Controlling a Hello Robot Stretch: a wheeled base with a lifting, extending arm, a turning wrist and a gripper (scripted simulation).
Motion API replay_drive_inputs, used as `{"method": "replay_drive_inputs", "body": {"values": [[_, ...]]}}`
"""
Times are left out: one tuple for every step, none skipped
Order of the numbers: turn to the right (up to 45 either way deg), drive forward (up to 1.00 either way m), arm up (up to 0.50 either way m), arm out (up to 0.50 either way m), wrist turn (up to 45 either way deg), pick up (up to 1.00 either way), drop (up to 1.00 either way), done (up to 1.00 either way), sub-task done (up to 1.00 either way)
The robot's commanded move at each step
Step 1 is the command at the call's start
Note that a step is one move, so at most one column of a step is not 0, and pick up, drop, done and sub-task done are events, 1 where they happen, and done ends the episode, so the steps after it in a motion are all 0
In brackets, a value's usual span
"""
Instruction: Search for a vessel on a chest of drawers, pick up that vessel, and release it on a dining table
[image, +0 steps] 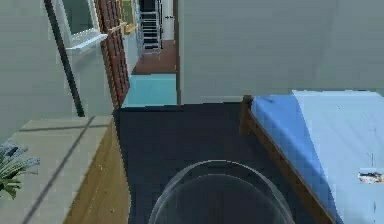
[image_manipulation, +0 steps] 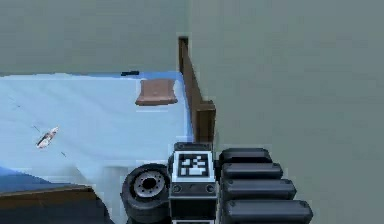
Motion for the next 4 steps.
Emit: {"method": "replay_drive_inputs", "body": {"values": [[0.0,1.00,0.00,0.00,0.0,0.00,0.00,0.00,0.00],[0.0,0.35,0.00,0.00,0.0,0.00,0.00,0.00,0.00],[-18.0,0.00,0.00,0.00,0.0,0.00,0.00,0.00,0.00],[0.0,1.00,0.00,0.00,0.0,0.00,0.00,0.00,0.00]]}}
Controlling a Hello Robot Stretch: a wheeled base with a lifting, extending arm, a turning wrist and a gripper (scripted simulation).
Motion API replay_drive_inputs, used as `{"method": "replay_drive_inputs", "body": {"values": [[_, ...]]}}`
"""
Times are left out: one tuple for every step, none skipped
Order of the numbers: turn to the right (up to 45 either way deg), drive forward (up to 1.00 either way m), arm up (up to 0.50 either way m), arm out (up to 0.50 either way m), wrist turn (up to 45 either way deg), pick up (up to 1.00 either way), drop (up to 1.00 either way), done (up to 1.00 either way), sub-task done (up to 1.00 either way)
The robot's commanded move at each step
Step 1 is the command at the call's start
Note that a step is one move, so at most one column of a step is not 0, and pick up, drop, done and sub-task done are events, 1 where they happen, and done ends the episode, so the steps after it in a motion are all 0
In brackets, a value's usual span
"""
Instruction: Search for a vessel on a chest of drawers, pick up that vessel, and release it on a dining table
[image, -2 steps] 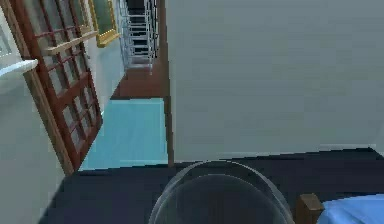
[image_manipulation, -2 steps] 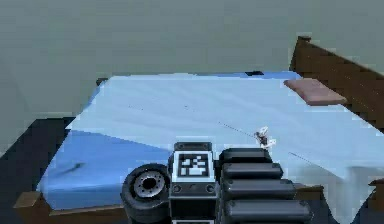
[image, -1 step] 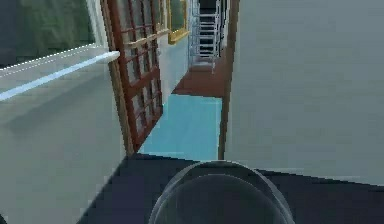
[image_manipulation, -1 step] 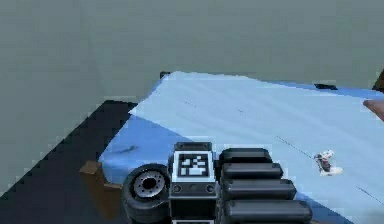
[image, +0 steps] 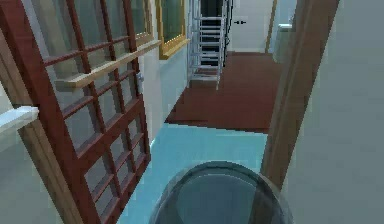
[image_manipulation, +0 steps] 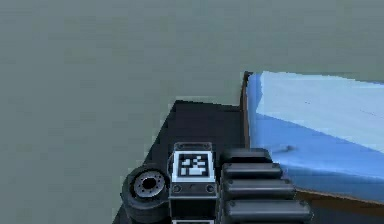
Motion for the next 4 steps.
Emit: {"method": "replay_drive_inputs", "body": {"values": [[-9.0,0.00,0.00,0.00,0.0,0.00,0.00,0.00,0.00],[0.0,0.35,0.00,0.00,0.0,0.00,0.00,0.00,0.00],[-42.0,0.00,0.00,0.00,0.0,0.00,0.00,0.00,0.00],[0.0,0.30,0.00,0.00,0.0,0.00,0.00,0.00,0.00]]}}
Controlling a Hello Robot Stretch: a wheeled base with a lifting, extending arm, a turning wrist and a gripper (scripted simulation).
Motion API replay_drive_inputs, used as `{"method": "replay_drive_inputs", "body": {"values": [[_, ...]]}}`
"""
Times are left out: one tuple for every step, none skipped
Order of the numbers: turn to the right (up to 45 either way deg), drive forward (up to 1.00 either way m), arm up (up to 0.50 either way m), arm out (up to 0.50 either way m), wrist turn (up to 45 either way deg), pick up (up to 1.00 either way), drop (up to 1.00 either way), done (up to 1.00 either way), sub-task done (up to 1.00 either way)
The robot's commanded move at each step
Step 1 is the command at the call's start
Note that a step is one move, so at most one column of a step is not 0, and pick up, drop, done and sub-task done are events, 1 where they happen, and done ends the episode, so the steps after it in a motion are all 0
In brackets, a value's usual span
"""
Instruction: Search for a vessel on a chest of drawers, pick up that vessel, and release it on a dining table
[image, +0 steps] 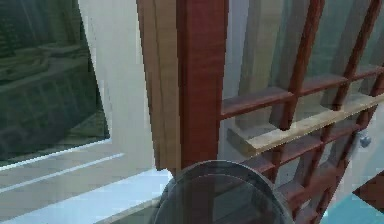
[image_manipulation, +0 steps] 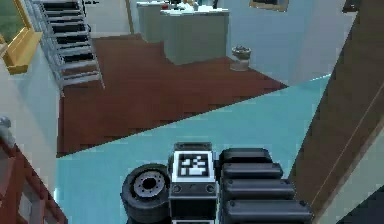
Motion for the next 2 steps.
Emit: {"method": "replay_drive_inputs", "body": {"values": [[45.0,0.00,0.00,0.00,0.0,0.00,0.00,0.00,0.00],[12.0,0.00,0.00,0.00,0.0,0.00,0.00,0.00,0.00]]}}
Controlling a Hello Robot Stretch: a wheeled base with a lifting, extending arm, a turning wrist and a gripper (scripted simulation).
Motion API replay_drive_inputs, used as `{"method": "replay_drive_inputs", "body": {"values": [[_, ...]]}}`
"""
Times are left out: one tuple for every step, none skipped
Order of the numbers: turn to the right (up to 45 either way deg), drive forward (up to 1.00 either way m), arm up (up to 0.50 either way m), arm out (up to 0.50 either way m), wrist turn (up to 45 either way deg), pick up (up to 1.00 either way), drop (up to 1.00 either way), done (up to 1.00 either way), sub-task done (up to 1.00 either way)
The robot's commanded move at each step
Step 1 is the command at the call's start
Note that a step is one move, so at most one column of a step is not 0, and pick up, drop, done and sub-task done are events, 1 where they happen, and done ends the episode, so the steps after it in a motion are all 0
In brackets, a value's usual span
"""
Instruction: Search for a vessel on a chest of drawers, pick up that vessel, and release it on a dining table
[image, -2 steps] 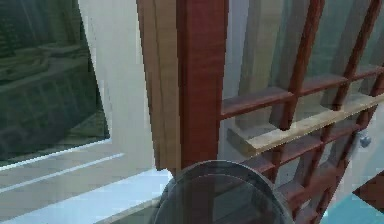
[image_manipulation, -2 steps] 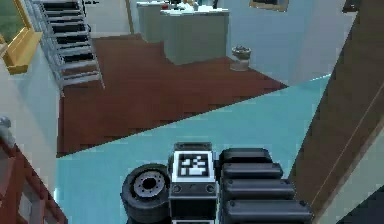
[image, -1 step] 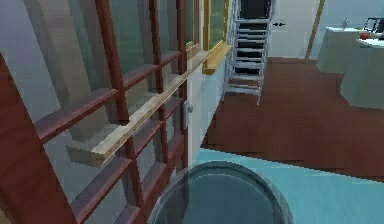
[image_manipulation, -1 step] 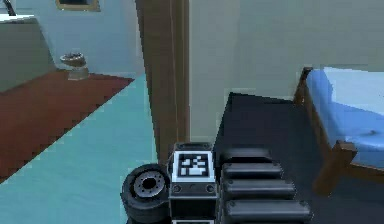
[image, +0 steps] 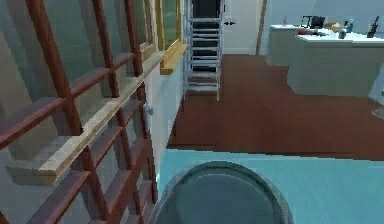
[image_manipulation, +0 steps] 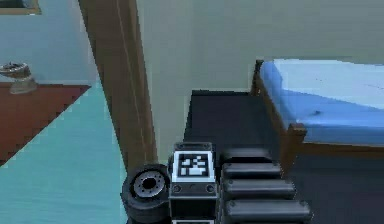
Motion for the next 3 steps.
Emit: {"method": "replay_drive_inputs", "body": {"values": [[0.0,0.45,0.00,0.00,0.0,0.00,0.00,0.00,0.00],[45.0,0.00,0.00,0.00,0.0,0.00,0.00,0.00,0.00],[18.0,0.00,0.00,0.00,0.0,0.00,0.00,0.00,0.00]]}}
